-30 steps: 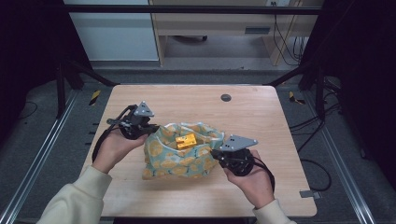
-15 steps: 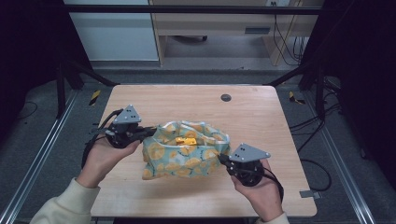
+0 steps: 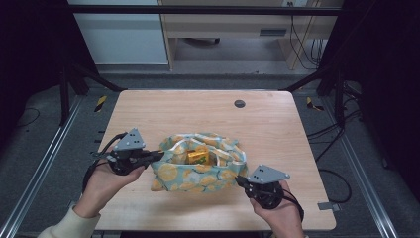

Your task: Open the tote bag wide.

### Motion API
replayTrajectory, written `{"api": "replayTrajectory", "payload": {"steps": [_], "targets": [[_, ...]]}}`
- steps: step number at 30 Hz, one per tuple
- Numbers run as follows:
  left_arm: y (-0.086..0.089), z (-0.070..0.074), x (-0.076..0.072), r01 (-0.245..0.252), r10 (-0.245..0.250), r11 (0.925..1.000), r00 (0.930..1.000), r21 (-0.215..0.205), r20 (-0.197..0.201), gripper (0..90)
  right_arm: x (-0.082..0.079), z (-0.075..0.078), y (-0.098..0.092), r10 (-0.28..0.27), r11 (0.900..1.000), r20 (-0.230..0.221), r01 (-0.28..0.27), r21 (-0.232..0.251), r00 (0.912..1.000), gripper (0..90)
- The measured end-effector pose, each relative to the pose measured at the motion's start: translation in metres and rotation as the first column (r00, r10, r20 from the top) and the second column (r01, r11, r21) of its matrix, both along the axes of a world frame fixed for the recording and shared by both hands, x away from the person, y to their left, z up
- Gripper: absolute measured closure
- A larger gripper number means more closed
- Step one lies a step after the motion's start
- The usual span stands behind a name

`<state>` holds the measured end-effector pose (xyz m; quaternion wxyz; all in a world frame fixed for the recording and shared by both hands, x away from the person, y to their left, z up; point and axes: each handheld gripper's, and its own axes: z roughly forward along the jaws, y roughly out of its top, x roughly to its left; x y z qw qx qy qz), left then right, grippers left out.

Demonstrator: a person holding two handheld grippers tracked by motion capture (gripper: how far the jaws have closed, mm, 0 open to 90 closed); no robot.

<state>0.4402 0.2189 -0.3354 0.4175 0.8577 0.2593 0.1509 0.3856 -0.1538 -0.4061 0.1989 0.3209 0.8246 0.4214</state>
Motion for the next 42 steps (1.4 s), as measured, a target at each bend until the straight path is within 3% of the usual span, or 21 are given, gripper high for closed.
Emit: {"api": "replayTrajectory", "payload": {"steps": [7,10,16,21,22,27,36,42], "targets": [[0.000,-0.020,-0.009,0.018,-0.016,0.9992,0.9990,0.037,-0.041,90.0,-0.004,-0.016,0.006,0.022,1.000,-0.042,-0.023,-0.011,0.9989,90.0],[0.001,-0.029,-0.008,0.015,-0.012,0.9988,0.9979,0.046,-0.064,90.0,-0.004,-0.022,0.007,0.025,0.999,-0.065,-0.026,-0.018,0.9976,90.0],[-0.001,-0.063,-0.001,0.020,-0.008,0.9950,0.9917,0.098,-0.128,90.0,0.004,-0.043,0.012,0.022,0.998,-0.134,-0.030,-0.053,0.9907,89.3],[-0.001,-0.074,0.001,0.020,-0.005,0.9952,0.9887,0.096,-0.150,90.0,0.008,-0.046,0.011,0.013,0.998,-0.143,-0.021,-0.052,0.9897,83.3],[-0.001,-0.076,0.002,0.018,-0.003,0.9952,0.9883,0.096,-0.152,90.0,0.008,-0.044,0.010,0.000,0.999,-0.141,-0.006,-0.044,0.9901,72.3],[-0.001,-0.079,0.001,0.033,-0.014,0.9923,0.9867,0.119,-0.162,90.0,0.009,-0.030,0.007,-0.027,0.999,-0.110,0.024,-0.027,0.9936,60.0],[-0.001,-0.084,0.002,0.039,-0.017,0.9904,0.9854,0.132,-0.169,90.0,0.023,-0.002,0.009,-0.029,0.999,-0.060,0.028,-0.022,0.9978,58.2],[0.001,-0.086,0.001,0.042,-0.018,0.9900,0.9845,0.134,-0.175,89.9,0.043,0.014,0.019,-0.029,0.999,-0.032,0.028,-0.038,0.9991,60.8]]}}
